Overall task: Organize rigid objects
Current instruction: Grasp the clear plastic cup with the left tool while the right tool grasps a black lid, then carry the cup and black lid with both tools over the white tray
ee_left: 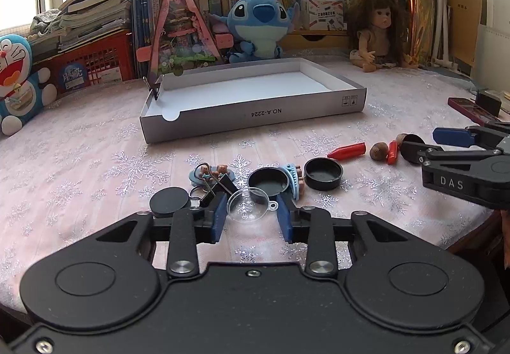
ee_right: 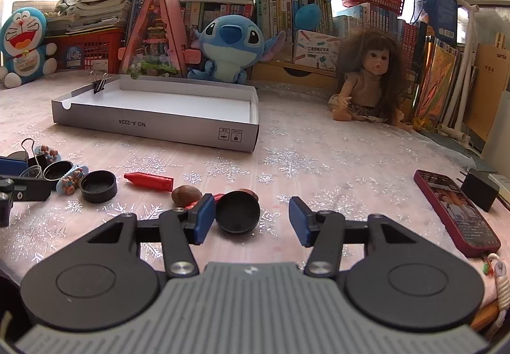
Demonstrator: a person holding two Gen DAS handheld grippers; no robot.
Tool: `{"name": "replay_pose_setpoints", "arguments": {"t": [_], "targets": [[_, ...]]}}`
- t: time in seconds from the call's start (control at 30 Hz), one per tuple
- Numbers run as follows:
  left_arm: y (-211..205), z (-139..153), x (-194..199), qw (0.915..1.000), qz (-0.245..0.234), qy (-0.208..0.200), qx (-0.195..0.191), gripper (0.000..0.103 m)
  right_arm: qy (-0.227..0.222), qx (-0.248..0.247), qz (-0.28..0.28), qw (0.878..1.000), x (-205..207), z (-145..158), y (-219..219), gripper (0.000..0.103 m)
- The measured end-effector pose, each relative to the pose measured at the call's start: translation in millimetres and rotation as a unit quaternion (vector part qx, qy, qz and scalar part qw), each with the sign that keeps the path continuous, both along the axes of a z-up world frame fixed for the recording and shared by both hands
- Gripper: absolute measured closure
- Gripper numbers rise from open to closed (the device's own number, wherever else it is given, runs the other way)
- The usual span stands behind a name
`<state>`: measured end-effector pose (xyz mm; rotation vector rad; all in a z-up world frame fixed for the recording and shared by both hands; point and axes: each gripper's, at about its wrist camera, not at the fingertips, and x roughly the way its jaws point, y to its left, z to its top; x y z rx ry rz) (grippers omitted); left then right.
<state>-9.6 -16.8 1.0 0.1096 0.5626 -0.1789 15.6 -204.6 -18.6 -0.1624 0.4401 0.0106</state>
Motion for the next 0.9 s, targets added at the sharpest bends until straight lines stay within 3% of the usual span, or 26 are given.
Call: {"name": "replay_pose_setpoints", "arguments": {"t": [0.1, 0.43, 0.9], "targets": [[1, 1, -1, 1.0, 0.002, -0.003, 0.001, 0.071, 0.008, -0.008, 0.009, 1.0, -1, -1, 3, 0.066], [3, 18, -2, 0.9997, 0.0, -0.022, -0.009, 0.072, 0.0, 0.015, 0.021, 1.0, -6, 16, 3, 0.067], [20, 58, 49, 0.9994, 0.012, -0.024, -0.022, 0.072, 0.034, 0.068, 0.031, 0.997, 28, 45, -12, 0.067]]}}
